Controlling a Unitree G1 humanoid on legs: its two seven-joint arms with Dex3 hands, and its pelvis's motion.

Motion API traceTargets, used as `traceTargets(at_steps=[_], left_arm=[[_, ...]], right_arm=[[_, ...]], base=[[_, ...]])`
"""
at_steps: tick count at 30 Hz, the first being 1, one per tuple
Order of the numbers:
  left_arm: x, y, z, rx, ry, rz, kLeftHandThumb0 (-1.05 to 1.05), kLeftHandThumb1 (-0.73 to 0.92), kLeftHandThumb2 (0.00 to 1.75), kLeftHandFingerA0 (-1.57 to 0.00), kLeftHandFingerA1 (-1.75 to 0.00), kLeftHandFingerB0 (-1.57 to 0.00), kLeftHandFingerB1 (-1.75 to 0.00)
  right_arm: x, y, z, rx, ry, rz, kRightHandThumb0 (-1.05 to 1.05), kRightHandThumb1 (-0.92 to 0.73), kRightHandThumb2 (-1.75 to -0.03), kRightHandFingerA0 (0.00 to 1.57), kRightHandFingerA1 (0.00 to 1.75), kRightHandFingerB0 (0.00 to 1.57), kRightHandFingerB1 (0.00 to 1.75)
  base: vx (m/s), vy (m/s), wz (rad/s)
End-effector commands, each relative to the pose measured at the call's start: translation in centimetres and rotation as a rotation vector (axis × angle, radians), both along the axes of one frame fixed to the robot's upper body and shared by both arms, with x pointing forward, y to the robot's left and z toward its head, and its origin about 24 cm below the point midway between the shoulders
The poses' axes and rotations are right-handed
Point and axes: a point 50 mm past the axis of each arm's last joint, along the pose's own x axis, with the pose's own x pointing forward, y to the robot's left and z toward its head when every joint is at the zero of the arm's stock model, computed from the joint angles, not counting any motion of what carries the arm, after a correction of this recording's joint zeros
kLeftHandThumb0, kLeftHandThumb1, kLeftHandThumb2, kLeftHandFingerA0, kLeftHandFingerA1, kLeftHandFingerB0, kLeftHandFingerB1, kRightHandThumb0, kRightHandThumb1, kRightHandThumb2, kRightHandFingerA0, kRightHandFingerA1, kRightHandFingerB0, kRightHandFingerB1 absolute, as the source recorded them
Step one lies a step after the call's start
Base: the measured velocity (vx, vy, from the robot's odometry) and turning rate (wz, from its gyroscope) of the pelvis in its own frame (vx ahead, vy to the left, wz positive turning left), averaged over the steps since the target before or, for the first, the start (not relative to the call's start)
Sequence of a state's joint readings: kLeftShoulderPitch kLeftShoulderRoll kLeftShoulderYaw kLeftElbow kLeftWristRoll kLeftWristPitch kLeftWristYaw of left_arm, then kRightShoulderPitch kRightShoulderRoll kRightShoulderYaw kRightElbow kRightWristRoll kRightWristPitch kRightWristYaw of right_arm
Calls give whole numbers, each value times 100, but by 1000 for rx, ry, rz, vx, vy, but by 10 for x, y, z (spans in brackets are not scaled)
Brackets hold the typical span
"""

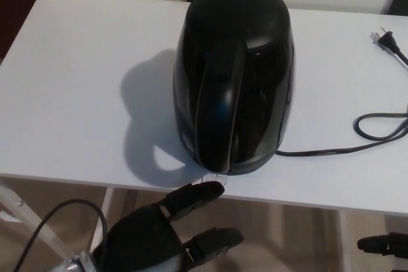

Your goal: The robot walk towards a table in front and click the button on the base of the boilling pot using its left middle finger

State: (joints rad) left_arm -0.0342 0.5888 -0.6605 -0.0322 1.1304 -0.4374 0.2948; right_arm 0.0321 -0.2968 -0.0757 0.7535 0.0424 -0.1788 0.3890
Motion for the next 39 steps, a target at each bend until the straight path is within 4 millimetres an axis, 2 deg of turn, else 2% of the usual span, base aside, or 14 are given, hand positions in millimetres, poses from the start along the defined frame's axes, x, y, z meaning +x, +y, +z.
traceTargets(at_steps=[1, 2, 3, 4, 7, 8, 9, 12, 13, 18, 29, 35, 36, 39], left_arm=[[1, 2, -3, 44, 10, 1, -37, 48, 108, 0, -48, 0, -48], [1, 2, -3, 42, 8, 0, -80, 89, 67, -20, -29, -16, -27], [1, 1, -2, 41, 8, 0, -80, 89, 67, -20, -29, -16, -27], [1, 2, -3, 42, 9, 0, -37, 47, 108, 0, -48, 0, -48], [1, 2, -3, 43, 10, 1, -37, 47, 108, 0, -48, 0, -48], [2, 2, -4, 38, 9, 5, -79, 87, 66, -20, -29, -16, -28], [3, 2, -4, 37, 12, 6, -37, 47, 107, 0, -48, 0, -48], [3, 2, -4, 36, 14, 7, -37, 47, 107, 0, -48, 0, -48], [7, 2, -5, 32, 7, 20, -79, 86, 66, -21, -30, -17, -28], [9, 0, -6, 24, 5, 20, -79, 85, 66, -22, -30, -18, -28], [12, -2, -7, 16, -4, 19, -80, 85, 66, -23, -30, -18, -28], [14, -1, -8, 15, 0, 30, -81, 87, 67, -23, -29, -17, -27], [15, -2, -11, 43, 15, 34, -37, 43, 105, 0, -48, 0, -48], [13, -1, -16, 78, 52, 38, -38, 42, 105, 0, -48, 0, -48]], right_arm=[[0, -7, 3, -22, -2, 14, -48, -31, -64, 97, 59, 69, 55], [0, -7, 3, -24, -4, 18, -49, -31, -65, 97, 59, 68, 55], [0, -7, 3, -25, -5, 20, -49, -31, -65, 97, 59, 68, 55], [0, -7, 3, -24, -4, 19, -49, -32, -64, 98, 59, 68, 55], [0, -6, 3, -24, -3, 18, -49, -32, -64, 98, 59, 68, 55], [0, -6, 3, -20, 0, 15, -39, -34, -51, 100, 52, 69, 47], [0, -6, 3, -28, -1, 20, -41, -35, -51, 101, 52, 70, 46], [0, -6, 3, -31, -2, 22, -41, -35, -51, 101, 52, 70, 46], [0, -6, 3, -27, 8, 9, -46, -30, -64, 95, 60, 69, 54], [1, -6, 3, -22, 7, 8, -40, -33, -51, 101, 52, 70, 46], [2, -6, 4, -29, 0, 21, -49, -30, -64, 96, 59, 69, 55], [1, -6, 4, -11, 2, 17, -38, -33, -51, 99, 52, 69, 47], [1, -6, 4, -20, 4, 17, -43, -29, -54, 97, 55, 69, 50], [0, -4, 5, -36, 2, 34, -37, -34, -51, 99, 52, 70, 46]], base=[[0, 0, 0], [0, 0, 0], [0, 0, 0], [0, 0, 0], [0, 0, 0], [0, 0, 0], [0, 0, 0], [0, 0, 0], [0, 0, 0], [0, 0, 0], [0, 0, 0], [0, 0, 0], [0, 0, 0], [0, 0, 0]])
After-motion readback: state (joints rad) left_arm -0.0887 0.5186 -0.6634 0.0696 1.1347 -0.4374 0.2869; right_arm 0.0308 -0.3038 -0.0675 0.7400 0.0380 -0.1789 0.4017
